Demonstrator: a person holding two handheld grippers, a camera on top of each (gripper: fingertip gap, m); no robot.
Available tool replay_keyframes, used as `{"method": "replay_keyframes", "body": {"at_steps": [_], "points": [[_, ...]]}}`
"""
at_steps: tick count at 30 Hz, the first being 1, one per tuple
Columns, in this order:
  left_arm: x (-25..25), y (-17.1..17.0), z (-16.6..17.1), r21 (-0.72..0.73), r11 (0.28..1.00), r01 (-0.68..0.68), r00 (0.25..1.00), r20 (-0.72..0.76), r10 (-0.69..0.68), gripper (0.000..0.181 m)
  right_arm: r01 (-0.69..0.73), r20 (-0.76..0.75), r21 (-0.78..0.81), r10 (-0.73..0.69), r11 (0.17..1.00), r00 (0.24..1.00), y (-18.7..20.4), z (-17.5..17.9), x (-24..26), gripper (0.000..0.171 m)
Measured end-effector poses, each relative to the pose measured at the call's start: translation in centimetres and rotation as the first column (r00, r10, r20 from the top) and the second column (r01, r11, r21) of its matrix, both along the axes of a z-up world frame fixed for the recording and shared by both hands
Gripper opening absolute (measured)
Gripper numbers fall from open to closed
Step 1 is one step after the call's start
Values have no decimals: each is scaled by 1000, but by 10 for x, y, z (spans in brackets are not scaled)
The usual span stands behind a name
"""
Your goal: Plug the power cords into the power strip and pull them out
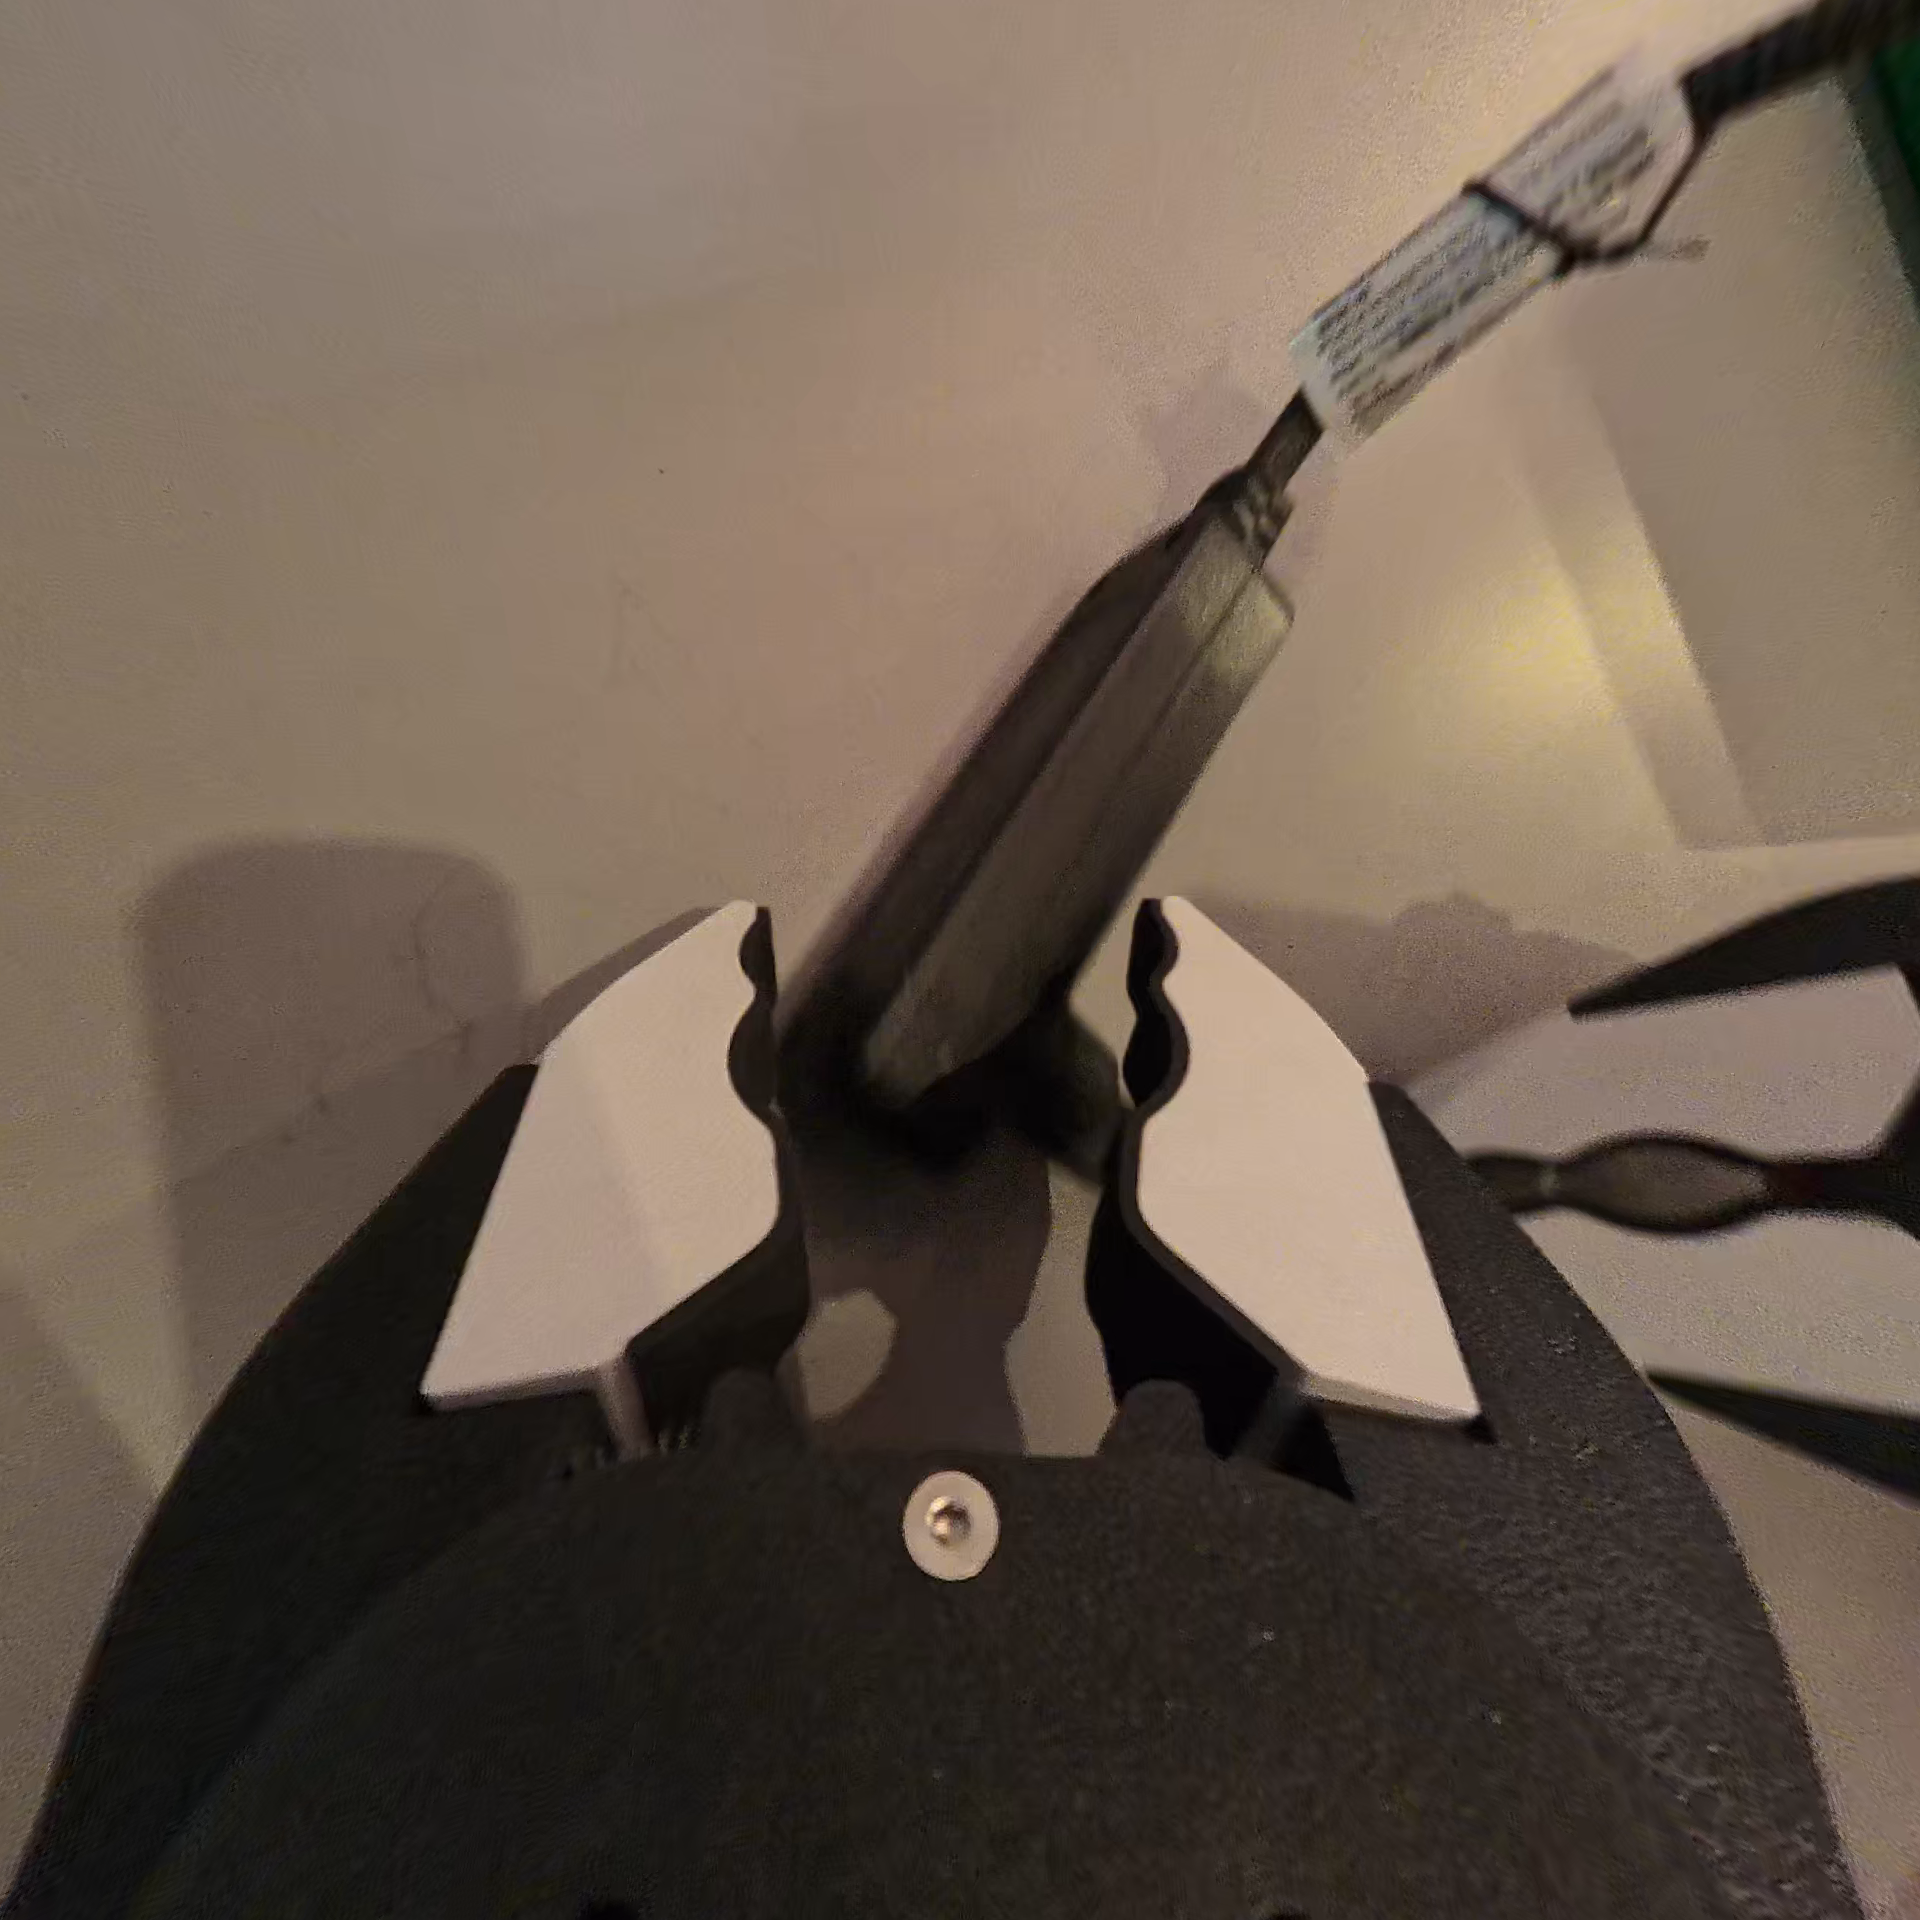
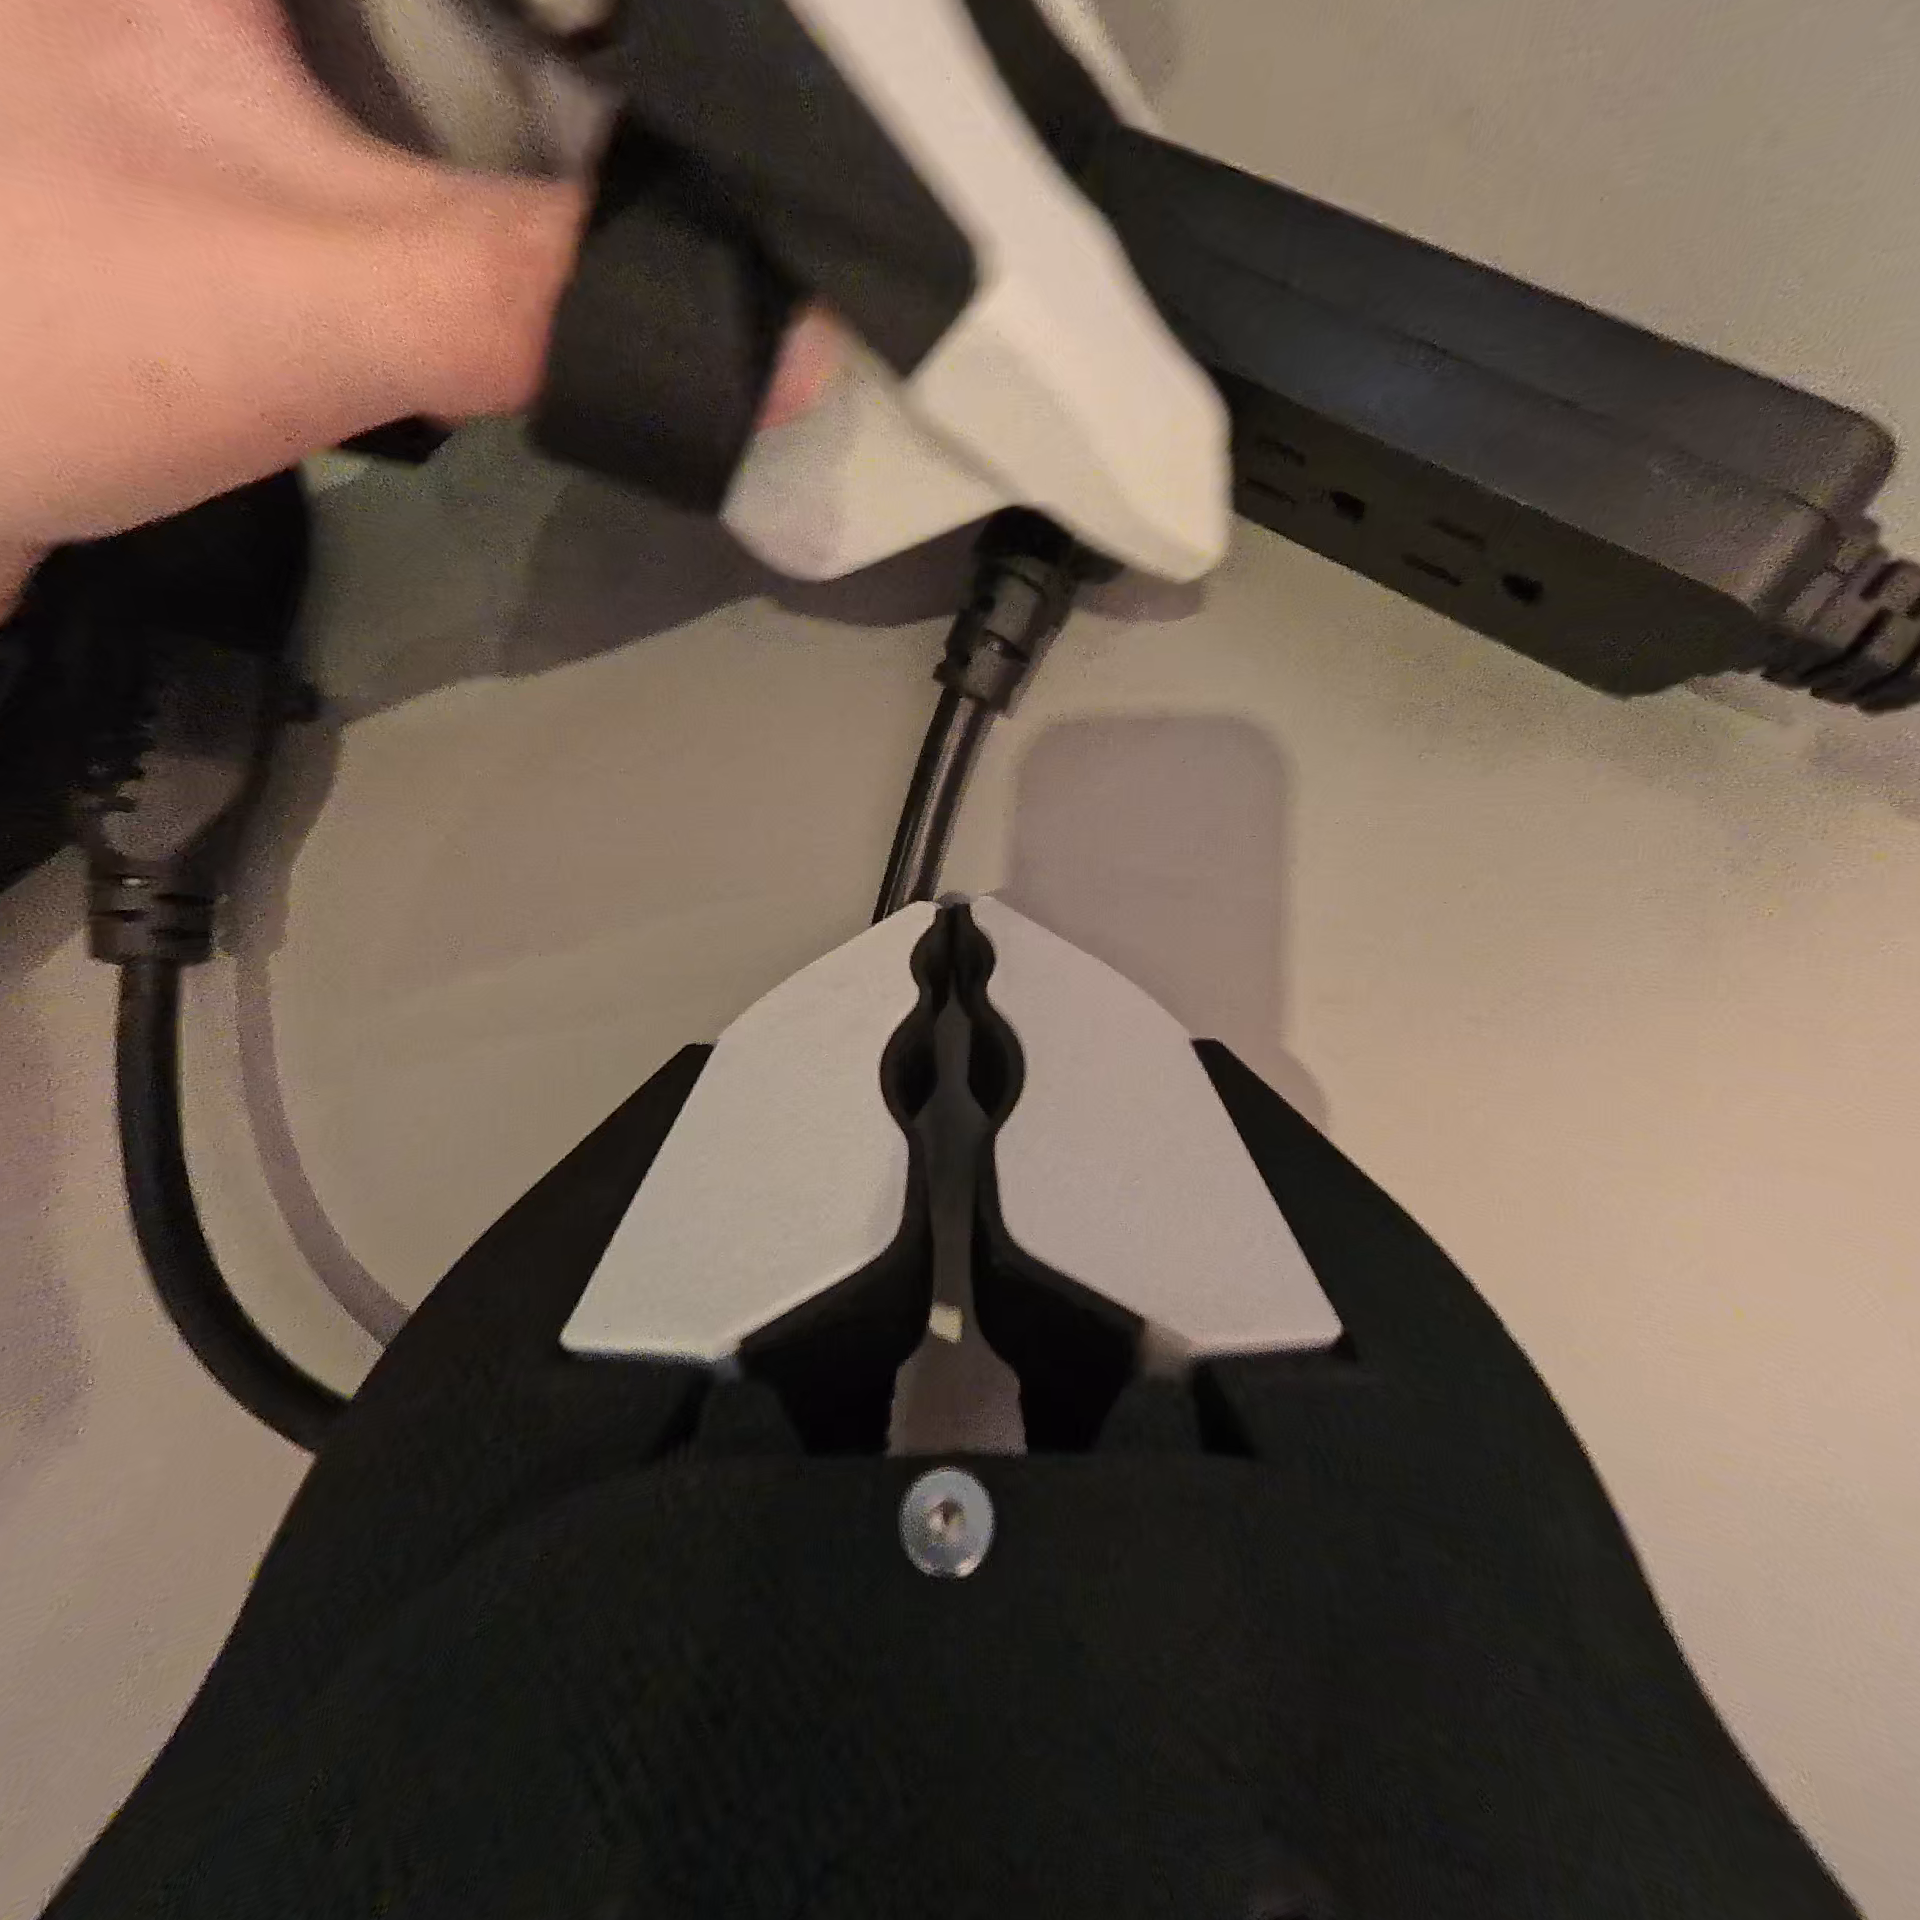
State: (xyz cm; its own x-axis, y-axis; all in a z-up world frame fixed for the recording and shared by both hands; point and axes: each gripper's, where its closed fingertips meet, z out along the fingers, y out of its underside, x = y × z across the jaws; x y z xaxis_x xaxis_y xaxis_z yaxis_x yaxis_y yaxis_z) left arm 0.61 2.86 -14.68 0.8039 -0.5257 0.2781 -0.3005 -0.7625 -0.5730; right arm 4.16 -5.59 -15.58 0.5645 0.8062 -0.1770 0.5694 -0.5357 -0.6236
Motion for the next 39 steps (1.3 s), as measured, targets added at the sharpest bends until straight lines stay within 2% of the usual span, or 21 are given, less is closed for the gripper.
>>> {"method": "replay_keyframes", "body": {"at_steps": [2, 5, 7, 9, 11, 13, 15, 18, 21, 24, 26, 27, 28, 30, 33, 34, 35, 36, 37, 38, 39], "points": [[4, -3, 0, 8, 999, 54, 998, -17, -54, 71, -48, 13, -6, 48, 999, 999, -18, 0, -8, 2], [16, 1, -2, 36, 991, 130, 991, -45, -129, 66, -82, 11, 86, 82, 993, 997, -21, 20, -7, 2], [27, 1, -1, 21, 986, 164, 986, -25, -164, 59, -88, -44, 210, 99, 974, 994, -19, 62, -3, 12], [39, 1, -3, 5, 977, 213, 977, -6, -213, 39, -125, -27, 363, 144, 923, 989, -15, 111, 13, 24], [52, 3, -3, 15, 954, 300, 954, -5, -300, 38, -144, 51, 481, 136, 865, 989, 2, 148, 42, 42], [63, -1, -3, -17, 913, 407, 913, -25, -408, 38, -150, 94, 490, 119, 859, 988, 24, 166, 72, 51], [75, -7, -4, -64, 822, 565, 817, -95, -569, 37, -163, 97, 449, 134, 878, 986, 37, 171, 95, 54], [100, -13, -6, -111, 611, 783, 589, -181, -788, 36, -196, 124, 443, 157, 875, 980, 46, 178, 122, 52], [138, -11, -7, -124, 480, 868, 451, -203, -869, 36, -121, 65, 480, 102, 869, 993, 56, 201, 153, 50], [183, -28, -6, -90, 325, 941, 317, -92, -944, 36, 21, -104, 483, 34, 875, 994, 57, 229, 191, 50], [205, -41, -6, -57, 229, 972, 225, -71, -972, 36, 132, -165, 446, -64, 885, 984, 61, 228, 230, 46], [213, -45, -5, -44, 203, 978, 200, -63, -978, 36, 198, -187, 408, -131, 891, 974, 64, 222, 250, 45], [219, -45, -4, -34, 207, 978, 205, -57, -977, 37, 257, -192, 366, -198, 895, 961, 64, 212, 268, 44], [225, -43, 10, 3, 279, 960, 279, 47, -959, 37, 318, -197, 325, -265, 891, 944, 60, 195, 289, 44], [213, -28, 62, 105, 477, 873, 434, 282, -856, 43, 291, -213, 353, -226, 889, 950, 48, 186, 284, 42], [202, -21, 75, 151, 540, 828, 485, 292, -824, 43, 269, -209, 357, -205, 894, 956, 47, 183, 275, 42], [190, -15, 80, 187, 600, 778, 553, 250, -795, 49, 238, -198, 352, -176, 905, 964, 48, 180, 264, 42], [177, -17, 82, 215, 624, 751, 595, 190, -781, 54, 188, -168, 336, -138, 923, 976, 49, 173, 250, 42], [165, -19, 77, 224, 656, 721, 649, 111, -752, 62, 129, -117, 313, -97, 941, 988, 52, 163, 236, 43], [155, -22, 69, 215, 689, 693, 699, 36, -714, 78, 66, -65, 277, -50, 959, 997, 56, 152, 223, 44], [148, -29, 59, 187, 716, 673, 732, -23, -681, 83, -3, -42, 222, 13, 975, 999, 58, 144, 208, 45]]}}
